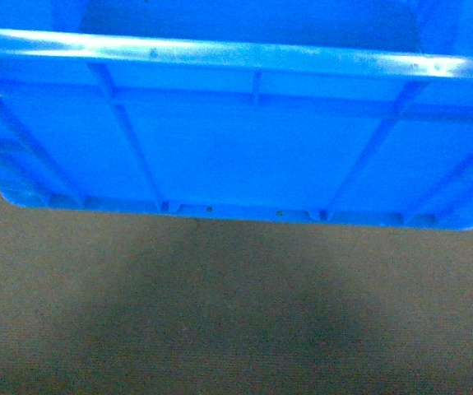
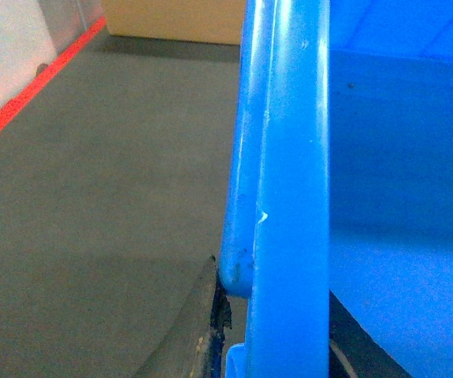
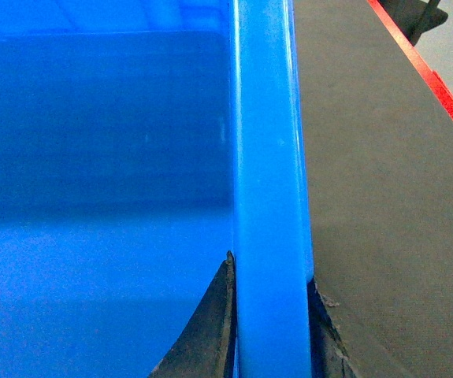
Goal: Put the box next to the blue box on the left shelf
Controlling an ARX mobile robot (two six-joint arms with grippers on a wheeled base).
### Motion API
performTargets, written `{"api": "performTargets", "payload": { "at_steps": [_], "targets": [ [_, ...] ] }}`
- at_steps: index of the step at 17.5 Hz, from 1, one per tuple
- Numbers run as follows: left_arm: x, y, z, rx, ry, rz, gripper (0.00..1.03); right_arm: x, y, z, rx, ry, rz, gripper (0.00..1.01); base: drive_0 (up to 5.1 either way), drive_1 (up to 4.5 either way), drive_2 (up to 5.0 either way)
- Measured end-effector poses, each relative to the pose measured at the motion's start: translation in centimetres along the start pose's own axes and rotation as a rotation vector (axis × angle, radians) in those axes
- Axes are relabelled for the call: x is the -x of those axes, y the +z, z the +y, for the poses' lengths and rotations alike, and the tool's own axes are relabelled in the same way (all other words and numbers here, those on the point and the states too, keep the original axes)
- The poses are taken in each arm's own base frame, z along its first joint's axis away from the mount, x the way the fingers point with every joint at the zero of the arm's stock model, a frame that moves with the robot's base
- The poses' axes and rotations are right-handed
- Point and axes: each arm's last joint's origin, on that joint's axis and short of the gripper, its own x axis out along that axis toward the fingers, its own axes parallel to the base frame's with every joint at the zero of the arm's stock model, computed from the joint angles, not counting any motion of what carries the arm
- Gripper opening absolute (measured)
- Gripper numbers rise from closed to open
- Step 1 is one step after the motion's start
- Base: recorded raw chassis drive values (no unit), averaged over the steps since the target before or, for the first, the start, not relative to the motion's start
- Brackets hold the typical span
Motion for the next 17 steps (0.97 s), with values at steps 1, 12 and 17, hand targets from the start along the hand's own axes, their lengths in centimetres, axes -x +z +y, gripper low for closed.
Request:
{"api": "performTargets", "payload": {
  "at_steps": [1,12,17],
  "targets": [
    [-0.13,-0.25,-0.01,0.000,0.000,0.011,0.17,-0.02,-0.15,-0.02,0.002,-0.002,0.008,0.17,0.0,0.00,0.0],
    [-0.15,-0.21,-0.06,0.008,-0.004,0.004,0.17,0.00,-0.08,0.11,0.005,-0.005,-0.003,0.17,-0.9,-0.93,-0.9],
    [-0.15,-0.20,-0.06,0.008,-0.004,0.003,0.17,0.00,-0.08,0.11,0.005,-0.005,-0.003,0.17,-1.6,-1.61,-1.6]
  ]
}}
